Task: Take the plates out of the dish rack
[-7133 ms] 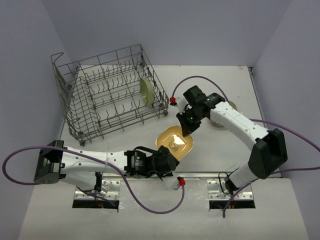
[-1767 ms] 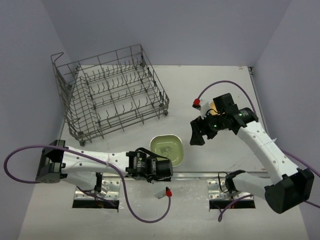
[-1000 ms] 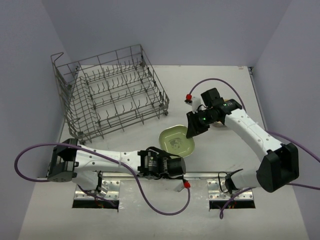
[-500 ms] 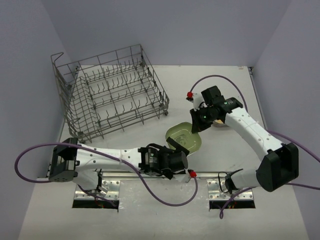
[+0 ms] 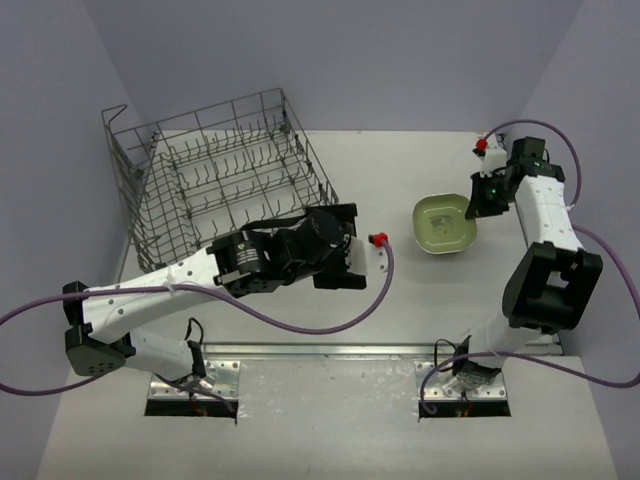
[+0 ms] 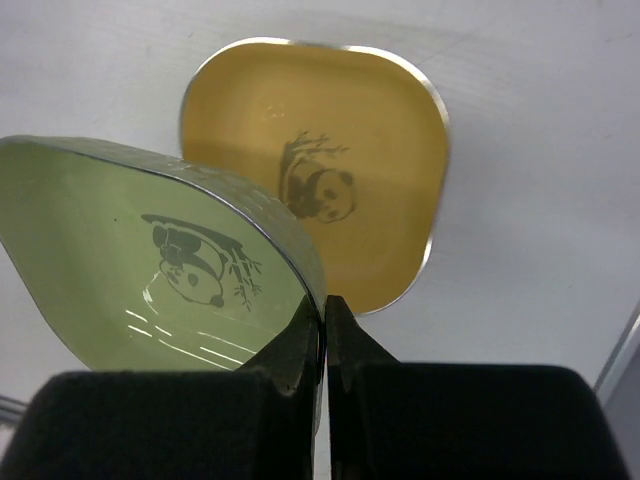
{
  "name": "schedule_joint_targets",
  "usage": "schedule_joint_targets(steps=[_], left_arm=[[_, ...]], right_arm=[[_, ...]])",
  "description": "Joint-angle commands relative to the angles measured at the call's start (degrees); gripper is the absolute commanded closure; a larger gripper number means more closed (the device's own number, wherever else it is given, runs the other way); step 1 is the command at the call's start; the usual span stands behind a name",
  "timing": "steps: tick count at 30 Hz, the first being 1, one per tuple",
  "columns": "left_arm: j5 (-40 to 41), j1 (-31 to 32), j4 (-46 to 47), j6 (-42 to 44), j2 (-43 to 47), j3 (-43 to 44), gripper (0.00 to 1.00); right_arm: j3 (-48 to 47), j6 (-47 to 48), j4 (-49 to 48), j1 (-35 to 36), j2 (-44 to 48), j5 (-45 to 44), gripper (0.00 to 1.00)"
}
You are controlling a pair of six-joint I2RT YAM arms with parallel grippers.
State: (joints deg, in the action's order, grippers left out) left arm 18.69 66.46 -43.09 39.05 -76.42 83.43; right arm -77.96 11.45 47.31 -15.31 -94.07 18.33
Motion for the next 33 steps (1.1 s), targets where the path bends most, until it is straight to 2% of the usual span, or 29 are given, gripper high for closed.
schedule_joint_targets(steps=[1, 3, 9, 19, 22, 23, 26, 27, 29, 33], left_arm=[[-5.99, -4.85, 1.61, -9.49, 0.90, 4.24, 0.00], [-8.41, -7.70, 1.54, -11.88, 1.12, 5.29, 0.00], [-10.06, -10.08, 1.07, -13.47, 1.78, 4.79, 0.00], [-10.77, -11.26, 1.94, -13.73, 2.59, 2.45, 0.00], [-10.71, -11.74, 2.61, -14.96, 2.59, 2.57, 0.00], [-10.81, -12.13, 2.88, -15.47, 2.59, 2.90, 0.00], [-11.14, -13.91, 3.27, -17.78, 2.59, 4.99, 0.00], [-11.39, -14.93, 3.40, -19.19, 2.59, 5.82, 0.00], [-12.27, -17.23, 3.30, -22.10, 2.56, 6.80, 0.00], [-15.49, -22.22, 1.70, -27.14, 1.92, 9.49, 0.00]], right_arm=[[-7.06, 4.01, -0.70, -2.79, -5.56, 3.11, 1.00], [-10.31, 4.10, -0.68, -3.71, -8.85, 2.90, 1.00], [-16.52, 3.99, -0.70, -3.93, -15.89, 2.24, 1.00], [-16.98, 5.56, -0.64, -3.93, -20.00, 2.50, 1.00], [-15.57, 5.86, -0.71, -3.92, -20.19, 1.51, 0.90], [-15.30, 5.80, -0.73, -3.88, -20.13, 0.83, 0.80], [-13.97, 5.15, -1.00, -3.93, -18.51, 0.39, 0.43], [-13.39, 4.64, -1.38, -3.87, -17.23, 0.65, 0.35], [-13.15, 4.02, -0.99, -3.32, -14.84, 1.38, 0.26], [-16.29, 2.41, 2.27, -1.57, -10.40, 3.04, 0.25]])
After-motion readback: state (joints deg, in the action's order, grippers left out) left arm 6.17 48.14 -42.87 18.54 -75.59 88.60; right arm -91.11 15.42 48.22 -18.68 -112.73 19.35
